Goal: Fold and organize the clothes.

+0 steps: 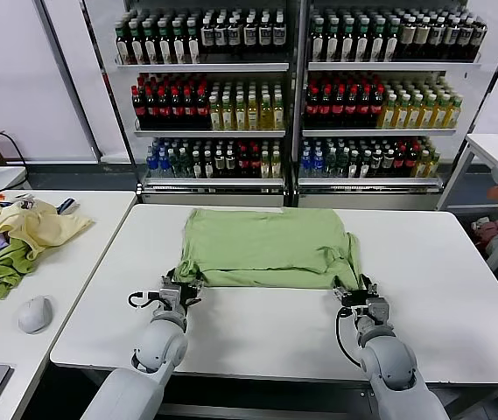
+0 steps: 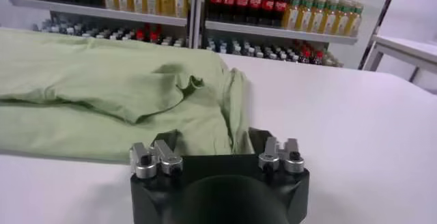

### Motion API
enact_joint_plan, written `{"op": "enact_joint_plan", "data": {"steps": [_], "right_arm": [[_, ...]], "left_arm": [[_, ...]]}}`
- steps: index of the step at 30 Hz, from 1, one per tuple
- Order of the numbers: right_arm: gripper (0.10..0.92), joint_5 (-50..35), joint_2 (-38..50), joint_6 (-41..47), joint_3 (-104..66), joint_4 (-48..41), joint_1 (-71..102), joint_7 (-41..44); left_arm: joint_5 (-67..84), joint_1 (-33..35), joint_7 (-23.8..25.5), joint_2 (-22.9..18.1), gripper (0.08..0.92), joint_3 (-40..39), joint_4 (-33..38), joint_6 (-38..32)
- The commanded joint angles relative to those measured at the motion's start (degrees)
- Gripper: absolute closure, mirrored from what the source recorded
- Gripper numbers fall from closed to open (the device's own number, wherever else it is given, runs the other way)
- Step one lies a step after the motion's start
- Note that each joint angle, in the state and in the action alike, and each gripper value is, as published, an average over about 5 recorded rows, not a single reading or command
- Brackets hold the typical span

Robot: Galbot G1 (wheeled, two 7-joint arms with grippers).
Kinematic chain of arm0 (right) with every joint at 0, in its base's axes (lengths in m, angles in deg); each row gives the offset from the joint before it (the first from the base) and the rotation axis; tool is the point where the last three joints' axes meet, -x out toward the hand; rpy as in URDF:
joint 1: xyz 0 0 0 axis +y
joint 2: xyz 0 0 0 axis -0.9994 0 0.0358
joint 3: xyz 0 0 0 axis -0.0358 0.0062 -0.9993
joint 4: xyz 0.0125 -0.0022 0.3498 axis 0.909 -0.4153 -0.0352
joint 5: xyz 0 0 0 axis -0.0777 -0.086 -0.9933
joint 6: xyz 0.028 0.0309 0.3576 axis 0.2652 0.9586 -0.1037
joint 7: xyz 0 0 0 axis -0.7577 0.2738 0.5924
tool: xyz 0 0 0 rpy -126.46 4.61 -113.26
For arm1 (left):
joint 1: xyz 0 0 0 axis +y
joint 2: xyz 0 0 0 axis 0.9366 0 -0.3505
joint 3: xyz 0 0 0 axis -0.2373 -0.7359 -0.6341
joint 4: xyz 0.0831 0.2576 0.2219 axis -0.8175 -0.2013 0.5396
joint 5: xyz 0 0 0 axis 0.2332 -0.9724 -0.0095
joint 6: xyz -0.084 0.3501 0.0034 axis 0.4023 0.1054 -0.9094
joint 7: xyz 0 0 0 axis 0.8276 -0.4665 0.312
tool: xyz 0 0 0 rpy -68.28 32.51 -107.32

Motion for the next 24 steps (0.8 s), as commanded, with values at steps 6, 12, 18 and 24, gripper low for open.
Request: {"op": "enact_joint_plan", "data": {"steps": [6, 12, 18, 24], "right_arm": [[0.56, -2.9, 0.7, 2.7, 0.5, -0.2, 1.0, -0.2], [0.733, -2.5, 1.1, 2.1, -0.7, 3.1, 3.6, 0.9], [0.851, -1.7, 1.7, 2.0, -2.8, 11.3, 9.5, 1.7], [0.862, -0.4, 1.5, 2.2, -5.7, 21.8, 19.9, 2.4]], "left_arm": [[2.5, 0.1, 0.0, -0.1, 0.574, 0.2, -0.4, 1.8], [2.8, 1.1, 0.0, 0.5, 0.747, 0.6, 0.9, 2.7], [3.6, 5.6, 0.3, 1.6, 0.883, 1.3, 7.7, 3.4], [4.0, 12.7, 0.3, 2.8, 0.886, 3.3, 17.9, 4.1]]}}
